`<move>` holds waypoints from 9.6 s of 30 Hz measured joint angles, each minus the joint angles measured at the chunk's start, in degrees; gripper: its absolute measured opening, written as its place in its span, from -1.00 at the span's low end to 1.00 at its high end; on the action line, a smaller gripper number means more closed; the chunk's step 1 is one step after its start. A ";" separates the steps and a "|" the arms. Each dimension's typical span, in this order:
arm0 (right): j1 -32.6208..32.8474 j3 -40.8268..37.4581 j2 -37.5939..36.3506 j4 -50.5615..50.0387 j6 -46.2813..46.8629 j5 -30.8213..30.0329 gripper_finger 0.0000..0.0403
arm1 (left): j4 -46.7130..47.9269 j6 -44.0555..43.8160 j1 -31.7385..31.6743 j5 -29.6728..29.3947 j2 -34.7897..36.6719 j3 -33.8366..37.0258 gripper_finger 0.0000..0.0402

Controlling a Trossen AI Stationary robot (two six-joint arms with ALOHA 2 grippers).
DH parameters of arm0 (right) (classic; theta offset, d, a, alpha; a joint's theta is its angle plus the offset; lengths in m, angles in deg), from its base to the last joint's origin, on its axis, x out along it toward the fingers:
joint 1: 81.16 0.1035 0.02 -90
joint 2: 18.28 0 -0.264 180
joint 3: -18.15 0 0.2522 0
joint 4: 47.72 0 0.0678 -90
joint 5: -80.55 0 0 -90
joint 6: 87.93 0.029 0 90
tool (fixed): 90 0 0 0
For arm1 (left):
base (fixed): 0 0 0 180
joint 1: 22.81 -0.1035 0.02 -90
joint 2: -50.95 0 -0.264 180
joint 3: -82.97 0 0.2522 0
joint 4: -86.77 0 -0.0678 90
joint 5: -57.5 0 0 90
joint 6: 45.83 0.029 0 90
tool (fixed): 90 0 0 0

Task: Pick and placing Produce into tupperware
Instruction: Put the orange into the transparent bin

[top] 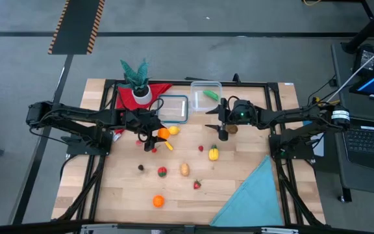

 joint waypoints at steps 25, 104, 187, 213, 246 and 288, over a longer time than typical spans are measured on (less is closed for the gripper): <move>12.09 10.93 0.95 -6.18 -18.55 -4.03 0.82 | -8.25 -4.18 -6.22 13.93 -2.17 0.04 0.19; 19.16 37.14 26.62 -14.37 -38.65 -5.55 0.32 | -7.84 -3.65 -7.23 34.18 -14.01 -9.14 0.19; 13.36 37.03 22.35 -20.50 -10.94 -15.24 -0.03 | -3.35 9.23 -6.90 14.34 7.56 -0.62 0.44; 3.34 7.59 -11.76 -9.78 2.13 -7.50 -0.04 | -9.09 8.80 -9.40 12.16 15.61 5.66 0.44; 0.82 -4.52 -16.46 -1.76 18.31 -35.33 -0.05 | -9.01 8.57 -9.40 7.01 15.26 5.66 0.44; -13.02 24.09 5.93 -27.86 13.39 -12.37 -0.05 | -42.17 5.02 -21.11 10.42 4.11 16.29 0.44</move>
